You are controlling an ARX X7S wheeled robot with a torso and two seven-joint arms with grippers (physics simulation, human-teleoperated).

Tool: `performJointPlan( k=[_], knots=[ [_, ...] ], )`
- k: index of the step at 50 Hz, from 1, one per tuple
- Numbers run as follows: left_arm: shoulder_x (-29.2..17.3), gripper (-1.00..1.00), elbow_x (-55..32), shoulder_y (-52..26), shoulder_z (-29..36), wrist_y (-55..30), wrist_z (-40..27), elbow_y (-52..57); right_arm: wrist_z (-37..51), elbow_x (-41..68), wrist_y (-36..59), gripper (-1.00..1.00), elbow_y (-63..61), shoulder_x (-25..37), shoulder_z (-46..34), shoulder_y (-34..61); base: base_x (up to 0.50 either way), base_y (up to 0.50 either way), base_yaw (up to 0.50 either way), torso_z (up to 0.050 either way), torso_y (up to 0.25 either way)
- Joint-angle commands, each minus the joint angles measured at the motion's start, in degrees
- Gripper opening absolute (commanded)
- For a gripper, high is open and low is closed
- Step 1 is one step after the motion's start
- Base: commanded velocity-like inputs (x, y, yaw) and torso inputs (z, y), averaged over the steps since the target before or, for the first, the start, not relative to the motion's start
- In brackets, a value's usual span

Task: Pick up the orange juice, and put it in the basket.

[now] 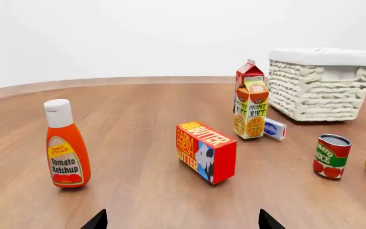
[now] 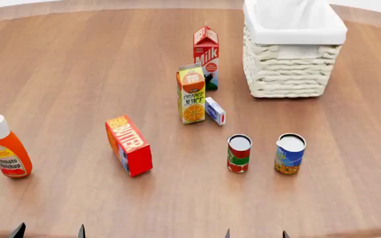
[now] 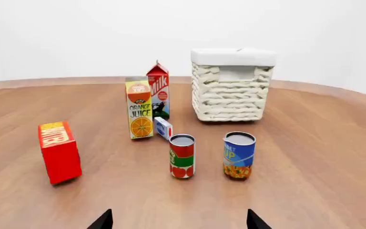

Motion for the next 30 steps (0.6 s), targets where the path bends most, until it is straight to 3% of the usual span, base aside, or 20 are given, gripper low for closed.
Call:
performJointPlan(
  k=[1, 11, 30],
  knots=[
    [-0.91, 1.0, -0.91, -0.01, 1.05, 0.01, -1.05, 0.0, 0.89, 0.71, -0.52, 1.0, 0.73, 0.7, -0.9, 0.23, 0.0, 0.0, 0.0, 0.0, 0.0],
    [-2.59, 1.0, -2.59, -0.07, 3.01, 0.1, -3.01, -0.03, 2.73, 2.49, 4.71, 1.0, -4.47, 2.81, -3.23, 1.15, 0.0, 0.0, 0.0, 0.0, 0.0],
    [-4.24, 1.0, -4.24, -0.19, 4.96, 0.27, -4.94, -0.09, 4.96, 3.42, 5.52, 1.0, -5.25, 4.58, -5.04, 2.16, 0.09, 0.0, 0.0, 0.0, 0.0]
  ],
)
